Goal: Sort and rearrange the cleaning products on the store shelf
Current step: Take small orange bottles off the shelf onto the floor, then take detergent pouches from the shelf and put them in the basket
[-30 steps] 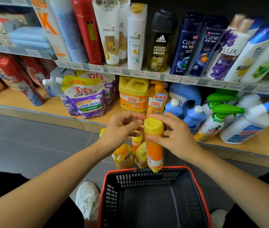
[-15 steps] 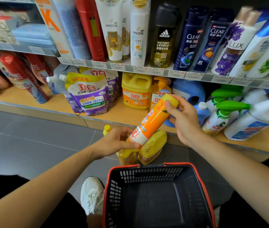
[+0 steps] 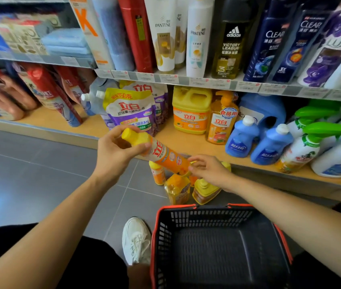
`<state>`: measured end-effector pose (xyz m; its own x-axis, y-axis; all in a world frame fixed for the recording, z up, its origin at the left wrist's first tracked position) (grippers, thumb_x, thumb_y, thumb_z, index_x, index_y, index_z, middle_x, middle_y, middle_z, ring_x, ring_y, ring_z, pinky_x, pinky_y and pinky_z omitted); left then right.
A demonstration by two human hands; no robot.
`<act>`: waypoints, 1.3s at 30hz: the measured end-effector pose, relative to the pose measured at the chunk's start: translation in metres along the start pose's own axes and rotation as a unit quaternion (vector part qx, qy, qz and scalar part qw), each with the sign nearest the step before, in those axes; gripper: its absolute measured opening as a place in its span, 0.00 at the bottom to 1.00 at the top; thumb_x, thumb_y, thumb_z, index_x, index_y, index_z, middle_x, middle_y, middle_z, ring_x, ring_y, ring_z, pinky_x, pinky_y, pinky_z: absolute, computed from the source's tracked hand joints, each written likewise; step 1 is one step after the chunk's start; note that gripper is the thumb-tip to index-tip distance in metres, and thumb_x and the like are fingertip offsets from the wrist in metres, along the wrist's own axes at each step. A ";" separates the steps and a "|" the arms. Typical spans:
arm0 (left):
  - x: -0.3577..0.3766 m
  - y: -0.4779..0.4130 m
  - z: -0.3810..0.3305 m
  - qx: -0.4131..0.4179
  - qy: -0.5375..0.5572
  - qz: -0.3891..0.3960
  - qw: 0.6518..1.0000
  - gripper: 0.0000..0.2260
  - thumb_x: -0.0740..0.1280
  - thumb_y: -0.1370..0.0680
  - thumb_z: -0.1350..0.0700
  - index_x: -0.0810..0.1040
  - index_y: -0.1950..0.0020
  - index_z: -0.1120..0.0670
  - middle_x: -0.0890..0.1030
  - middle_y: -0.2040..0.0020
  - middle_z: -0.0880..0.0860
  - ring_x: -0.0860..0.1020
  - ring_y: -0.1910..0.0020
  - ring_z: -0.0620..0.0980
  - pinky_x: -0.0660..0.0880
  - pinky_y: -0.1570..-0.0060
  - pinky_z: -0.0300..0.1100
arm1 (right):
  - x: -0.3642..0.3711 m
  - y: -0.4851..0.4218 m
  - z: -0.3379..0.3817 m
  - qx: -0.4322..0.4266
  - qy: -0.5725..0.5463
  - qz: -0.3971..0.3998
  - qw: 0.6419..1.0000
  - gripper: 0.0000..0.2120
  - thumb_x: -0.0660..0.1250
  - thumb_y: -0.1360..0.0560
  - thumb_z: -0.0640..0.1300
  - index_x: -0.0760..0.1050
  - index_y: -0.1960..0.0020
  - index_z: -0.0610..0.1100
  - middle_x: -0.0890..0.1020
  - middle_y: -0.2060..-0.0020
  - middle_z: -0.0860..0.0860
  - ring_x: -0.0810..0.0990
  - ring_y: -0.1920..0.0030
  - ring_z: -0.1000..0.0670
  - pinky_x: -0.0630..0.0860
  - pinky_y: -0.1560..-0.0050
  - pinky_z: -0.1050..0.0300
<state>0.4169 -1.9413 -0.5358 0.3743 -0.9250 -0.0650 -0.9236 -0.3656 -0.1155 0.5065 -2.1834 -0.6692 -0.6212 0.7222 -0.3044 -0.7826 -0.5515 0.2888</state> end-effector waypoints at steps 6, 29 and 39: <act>-0.017 0.002 -0.004 0.029 -0.165 0.017 0.986 0.18 0.83 0.34 0.55 0.82 0.48 0.55 0.85 0.51 0.53 0.85 0.50 0.53 0.84 0.53 0.56 | 0.067 -0.004 -0.005 -0.114 0.339 0.120 0.926 0.32 0.69 0.23 0.52 0.62 0.22 0.53 0.68 0.24 0.53 0.67 0.27 0.50 0.65 0.28 0.50; 0.011 0.001 0.207 -0.103 -0.448 0.092 0.883 0.21 0.78 0.30 0.44 0.75 0.43 0.48 0.79 0.55 0.50 0.78 0.53 0.57 0.76 0.52 0.50 | 0.045 -0.032 -0.013 -0.121 0.379 -0.040 0.917 0.14 0.71 0.24 0.55 0.71 0.47 0.49 0.73 0.54 0.52 0.76 0.53 0.43 0.70 0.62 0.50; 0.014 -0.022 0.209 -0.155 -0.482 0.300 0.808 0.28 0.77 0.28 0.44 0.75 0.31 0.47 0.80 0.36 0.50 0.79 0.41 0.52 0.76 0.43 0.46 | 0.032 -0.036 -0.014 -0.088 0.365 -0.030 0.926 0.19 0.70 0.23 0.49 0.75 0.33 0.51 0.80 0.39 0.51 0.76 0.38 0.45 0.74 0.41 0.49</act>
<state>0.4596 -1.9243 -0.7410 -0.3965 -0.4892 -0.7768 -0.8831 -0.0281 0.4684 0.5144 -2.1461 -0.7024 -0.3874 0.3145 -0.8666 -0.7715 -0.6252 0.1180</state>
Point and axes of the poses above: each hand's wrist, its own y-axis away from the middle knuckle, its own x-axis out of the palm, z = x × y, the point moved 8 cm from there along -y, towards the middle knuckle
